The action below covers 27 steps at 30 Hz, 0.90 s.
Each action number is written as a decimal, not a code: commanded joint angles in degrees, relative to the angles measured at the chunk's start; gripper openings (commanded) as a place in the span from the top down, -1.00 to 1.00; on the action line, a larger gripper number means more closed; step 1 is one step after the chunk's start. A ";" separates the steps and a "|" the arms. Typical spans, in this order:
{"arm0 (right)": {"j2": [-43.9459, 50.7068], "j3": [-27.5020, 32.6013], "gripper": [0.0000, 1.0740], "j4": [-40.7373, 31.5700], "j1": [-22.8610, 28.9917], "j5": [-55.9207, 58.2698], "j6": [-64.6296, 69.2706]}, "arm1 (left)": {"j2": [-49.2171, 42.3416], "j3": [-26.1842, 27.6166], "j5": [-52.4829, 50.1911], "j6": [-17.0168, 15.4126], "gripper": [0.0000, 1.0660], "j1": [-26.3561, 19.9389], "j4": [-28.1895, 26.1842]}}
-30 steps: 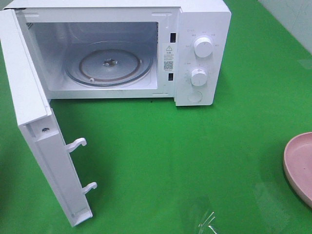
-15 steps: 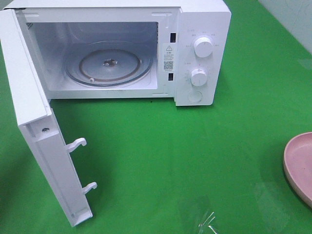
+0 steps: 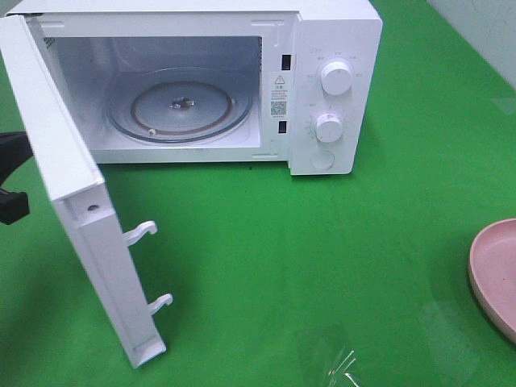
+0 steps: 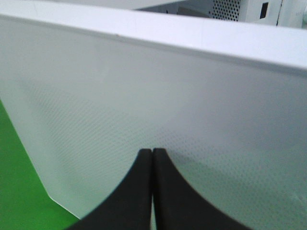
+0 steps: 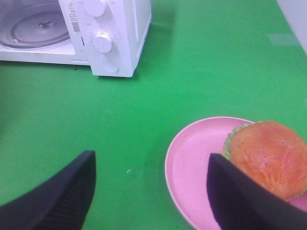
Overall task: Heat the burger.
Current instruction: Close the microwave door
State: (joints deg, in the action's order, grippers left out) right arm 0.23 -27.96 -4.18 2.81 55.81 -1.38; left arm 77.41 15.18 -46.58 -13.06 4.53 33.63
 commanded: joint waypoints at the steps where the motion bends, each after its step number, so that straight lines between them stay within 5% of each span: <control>1: 1.55 0.11 -0.24 -0.23 -0.23 -0.92 -0.52 | 1.66 0.52 -0.63 0.74 1.00 2.52 -2.58; 16: 1.55 0.11 -0.24 -0.23 -0.23 -0.92 -0.52 | 14.44 3.21 -5.84 10.20 1.00 20.05 -21.60; 27: 1.55 0.11 -0.24 -0.23 -0.23 -0.92 -0.52 | 19.94 9.97 -5.84 10.43 1.00 26.76 -29.91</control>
State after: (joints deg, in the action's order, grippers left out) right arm 0.23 -27.96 -4.24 2.81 55.81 -1.38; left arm 97.46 24.75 -51.34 -2.81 30.83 5.10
